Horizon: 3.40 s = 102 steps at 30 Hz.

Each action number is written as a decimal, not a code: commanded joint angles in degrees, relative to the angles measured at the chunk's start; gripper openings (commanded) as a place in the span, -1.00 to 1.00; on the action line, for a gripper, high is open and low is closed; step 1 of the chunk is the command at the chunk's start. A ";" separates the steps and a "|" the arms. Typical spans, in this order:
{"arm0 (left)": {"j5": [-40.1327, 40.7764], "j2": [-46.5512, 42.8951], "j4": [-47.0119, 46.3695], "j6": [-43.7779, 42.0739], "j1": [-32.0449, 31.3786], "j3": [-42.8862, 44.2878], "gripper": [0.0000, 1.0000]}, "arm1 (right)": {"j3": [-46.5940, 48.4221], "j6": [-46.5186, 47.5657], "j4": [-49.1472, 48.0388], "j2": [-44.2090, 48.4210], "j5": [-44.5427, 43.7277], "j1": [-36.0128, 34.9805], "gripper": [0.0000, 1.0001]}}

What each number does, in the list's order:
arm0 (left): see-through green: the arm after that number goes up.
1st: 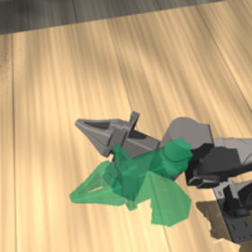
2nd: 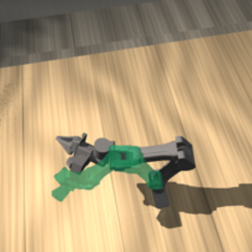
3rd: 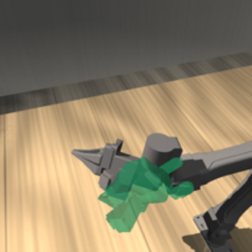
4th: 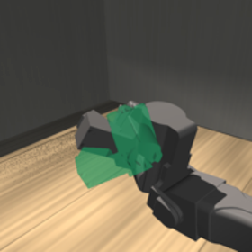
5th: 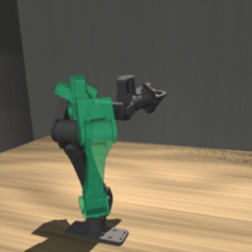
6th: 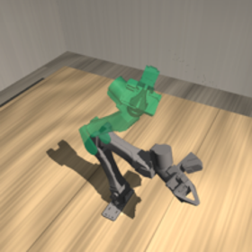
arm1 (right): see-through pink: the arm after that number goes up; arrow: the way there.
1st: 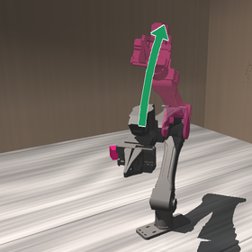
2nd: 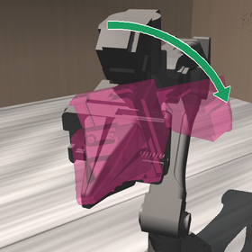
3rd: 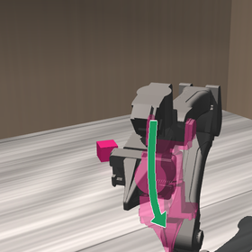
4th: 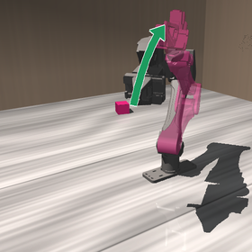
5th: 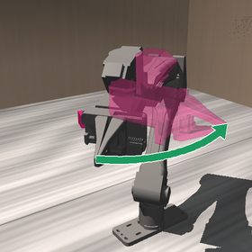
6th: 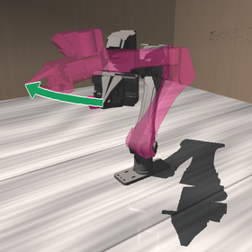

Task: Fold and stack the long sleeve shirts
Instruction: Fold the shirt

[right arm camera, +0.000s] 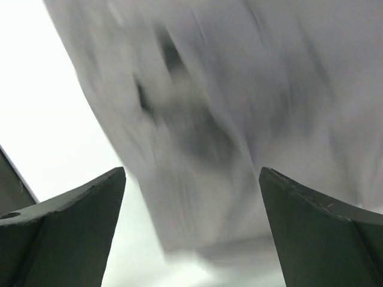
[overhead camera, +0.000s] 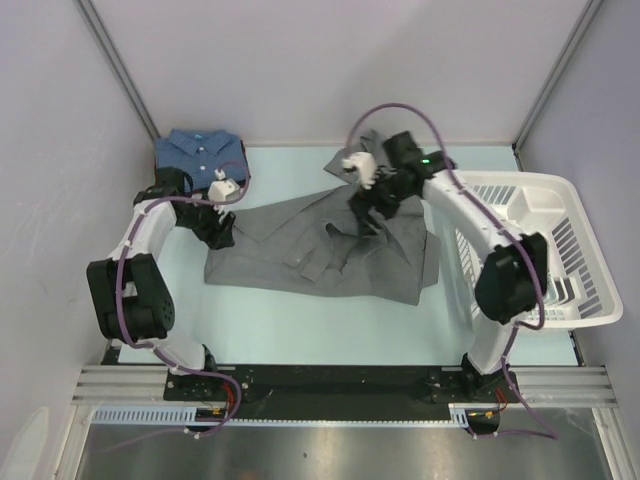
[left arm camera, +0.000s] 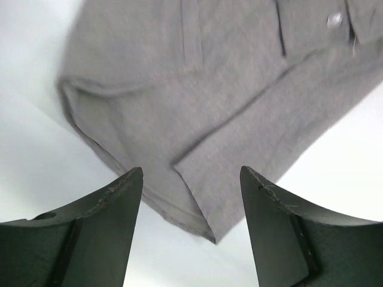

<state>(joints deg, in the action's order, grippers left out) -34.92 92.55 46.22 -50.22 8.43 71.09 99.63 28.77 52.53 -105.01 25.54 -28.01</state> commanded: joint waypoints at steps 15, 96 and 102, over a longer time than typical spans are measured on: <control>3.19 1.05 6.96 6.44 8.62 -6.75 0.33 | -57.87 16.93 -11.82 35.85 -12.97 -2.22 0.26; 15.77 -7.82 10.02 -9.80 12.05 -16.86 -0.75 | -47.17 19.92 8.90 18.35 -9.29 8.24 -0.66; 1.89 -17.83 12.32 -11.23 11.88 -13.00 0.32 | -35.25 17.81 16.36 20.02 -2.09 6.39 0.24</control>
<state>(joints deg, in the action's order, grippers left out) -21.93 82.83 56.29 -59.18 20.21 54.50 54.63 47.44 63.37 -86.96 17.65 -20.99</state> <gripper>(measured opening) 0.577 0.589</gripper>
